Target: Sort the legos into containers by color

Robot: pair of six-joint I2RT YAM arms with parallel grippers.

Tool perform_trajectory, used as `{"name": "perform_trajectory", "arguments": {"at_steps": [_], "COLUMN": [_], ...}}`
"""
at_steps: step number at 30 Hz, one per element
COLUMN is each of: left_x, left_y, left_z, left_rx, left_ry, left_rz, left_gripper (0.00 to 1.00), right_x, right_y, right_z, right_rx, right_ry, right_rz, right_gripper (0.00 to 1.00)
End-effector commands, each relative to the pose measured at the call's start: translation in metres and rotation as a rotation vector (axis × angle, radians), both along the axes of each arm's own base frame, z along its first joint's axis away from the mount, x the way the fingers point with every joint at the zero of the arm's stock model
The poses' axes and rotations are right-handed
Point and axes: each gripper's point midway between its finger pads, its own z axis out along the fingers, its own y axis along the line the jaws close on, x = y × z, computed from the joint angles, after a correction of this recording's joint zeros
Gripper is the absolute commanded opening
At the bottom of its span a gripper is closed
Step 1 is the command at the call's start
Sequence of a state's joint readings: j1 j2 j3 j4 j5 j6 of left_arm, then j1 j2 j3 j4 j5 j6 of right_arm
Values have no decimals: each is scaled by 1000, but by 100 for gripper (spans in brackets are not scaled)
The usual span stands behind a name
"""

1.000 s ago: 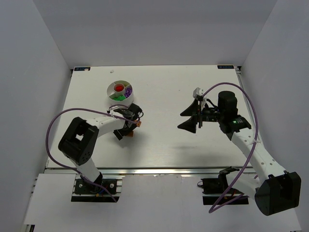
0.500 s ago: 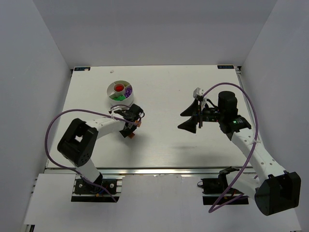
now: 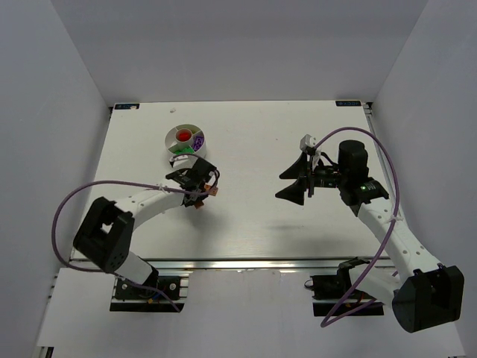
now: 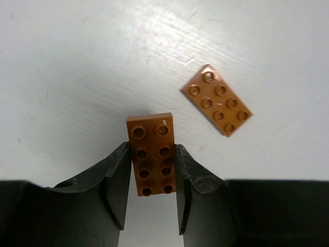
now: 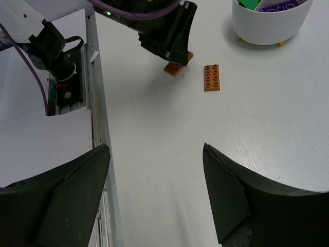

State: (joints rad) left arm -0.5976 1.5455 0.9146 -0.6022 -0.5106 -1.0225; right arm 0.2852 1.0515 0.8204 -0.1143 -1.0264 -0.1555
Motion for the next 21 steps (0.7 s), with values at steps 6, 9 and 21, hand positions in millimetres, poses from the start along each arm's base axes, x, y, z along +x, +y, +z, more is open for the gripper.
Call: {"name": "perform_trajectory", "arguments": {"at_steps": [6,9,21], "left_x": [35,52,140], "left_y": [3,1,49], "left_z": [107,141,213], "left_rx": [113,99,-121], "left_ry": [-300,-408,-689], "left_rz": [-305,-387,-516], "left_gripper": [0,0,0], "right_x": [-4,-3,0], "right_y": [-1,-1,-3], "right_z": [15,15,8], "right_rx": [33,33,26], "right_ry": [-42,-43,-25], "right_rz": [19,17,4], "right_gripper": [78,78,78]}}
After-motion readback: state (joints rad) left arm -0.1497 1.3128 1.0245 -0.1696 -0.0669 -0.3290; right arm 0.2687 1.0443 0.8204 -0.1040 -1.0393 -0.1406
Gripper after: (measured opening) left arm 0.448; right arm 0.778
